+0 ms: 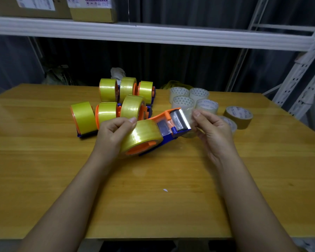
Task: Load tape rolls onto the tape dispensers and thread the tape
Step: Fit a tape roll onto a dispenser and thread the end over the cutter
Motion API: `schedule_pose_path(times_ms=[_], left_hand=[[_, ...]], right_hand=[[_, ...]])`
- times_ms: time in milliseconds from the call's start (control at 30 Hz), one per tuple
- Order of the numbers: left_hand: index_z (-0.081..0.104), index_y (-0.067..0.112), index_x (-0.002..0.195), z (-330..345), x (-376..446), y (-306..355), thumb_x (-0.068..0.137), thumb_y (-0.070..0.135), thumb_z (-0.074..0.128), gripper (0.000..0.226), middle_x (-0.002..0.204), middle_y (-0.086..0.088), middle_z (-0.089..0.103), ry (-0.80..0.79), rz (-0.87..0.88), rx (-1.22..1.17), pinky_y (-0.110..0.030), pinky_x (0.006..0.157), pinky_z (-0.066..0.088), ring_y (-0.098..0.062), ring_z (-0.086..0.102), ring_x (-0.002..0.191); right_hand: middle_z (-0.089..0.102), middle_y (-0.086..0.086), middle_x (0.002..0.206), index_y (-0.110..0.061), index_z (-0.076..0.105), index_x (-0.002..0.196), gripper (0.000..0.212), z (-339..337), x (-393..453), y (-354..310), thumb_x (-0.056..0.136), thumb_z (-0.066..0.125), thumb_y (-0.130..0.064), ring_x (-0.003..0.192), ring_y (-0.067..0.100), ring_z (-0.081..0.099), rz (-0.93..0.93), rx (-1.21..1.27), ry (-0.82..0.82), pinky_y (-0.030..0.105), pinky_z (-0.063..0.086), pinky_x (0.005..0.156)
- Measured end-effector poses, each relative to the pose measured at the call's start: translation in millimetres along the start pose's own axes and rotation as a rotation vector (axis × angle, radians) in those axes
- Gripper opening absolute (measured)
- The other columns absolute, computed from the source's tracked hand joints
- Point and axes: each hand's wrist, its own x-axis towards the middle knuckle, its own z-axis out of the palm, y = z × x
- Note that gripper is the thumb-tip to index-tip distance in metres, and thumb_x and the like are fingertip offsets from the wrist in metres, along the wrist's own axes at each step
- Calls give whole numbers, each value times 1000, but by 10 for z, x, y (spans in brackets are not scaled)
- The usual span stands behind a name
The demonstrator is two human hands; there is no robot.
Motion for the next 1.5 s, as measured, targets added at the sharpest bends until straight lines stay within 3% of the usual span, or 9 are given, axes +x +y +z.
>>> schedule_pose_path(times_ms=[167, 300, 500, 633, 867, 1033, 1200, 1400, 1500], left_hand=[[58, 15, 55, -2, 4, -2, 78, 44, 58, 37, 58, -16, 39, 6, 16, 17, -34, 58, 31, -27, 39, 58], [50, -8, 65, -5, 6, -20, 77, 42, 59, 53, 61, -22, 41, 16, -4, -51, -31, 55, 34, -32, 41, 58], [53, -1, 61, 7, -7, -18, 76, 42, 60, 46, 61, -10, 46, 23, -41, -94, -26, 55, 38, -22, 48, 61], [60, 20, 54, 19, -5, 7, 79, 37, 60, 30, 56, 4, 51, 6, -49, -94, -20, 52, 40, -12, 52, 56], [59, 22, 54, 16, -4, 1, 75, 43, 60, 30, 55, 5, 50, -9, -50, -103, -20, 52, 41, -12, 51, 56], [58, 21, 54, 24, -7, -7, 74, 42, 60, 29, 55, 6, 49, 1, -45, -112, -19, 52, 40, -11, 50, 56], [59, 9, 62, 58, -6, -2, 80, 28, 58, 26, 55, 7, 53, 56, -49, -121, -16, 54, 43, -6, 54, 56], [62, 22, 54, 33, -5, 6, 79, 36, 62, 28, 56, 5, 52, 22, -49, -119, -20, 54, 43, -11, 53, 57], [63, 19, 56, 29, -9, 14, 80, 34, 62, 28, 56, 3, 53, 21, -40, -115, -20, 53, 43, -12, 54, 56]], right_hand=[[72, 2, 88, -8, 72, 99, 30, 1, 13, 1, 74, 70, -23, 82, 12, 65, 23, 75, -34, 24, 57, 75], [71, 8, 94, -6, 71, 102, 32, 11, 12, -1, 75, 69, -24, 88, 16, 64, 26, 87, -53, 26, 57, 79], [73, 8, 98, -6, 70, 102, 30, 32, 0, -3, 77, 66, -22, 87, 14, 67, 23, 82, -57, 21, 57, 71], [70, 14, 109, -4, 70, 102, 24, 42, -10, 0, 83, 63, -18, 92, 17, 68, 48, 79, -74, 24, 58, 72], [72, 9, 106, -4, 68, 104, 24, 67, -20, 13, 85, 62, -18, 97, 20, 69, 70, 46, -102, 27, 59, 75], [75, 0, 95, -13, 70, 100, 15, 76, -34, 25, 93, 58, -18, 91, 14, 69, 68, -52, -93, 31, 56, 82], [76, -6, 90, -17, 70, 96, 14, 71, -52, -5, 93, 57, -20, 90, 10, 69, 57, -62, -115, 33, 55, 85], [75, 1, 95, -18, 73, 95, 12, 57, -35, 4, 89, 63, -21, 92, 16, 68, -74, -107, -22, 33, 55, 82], [75, -8, 91, -26, 72, 89, 11, 25, -18, -10, 89, 64, -20, 95, 11, 68, -222, -179, 54, 27, 55, 85]])
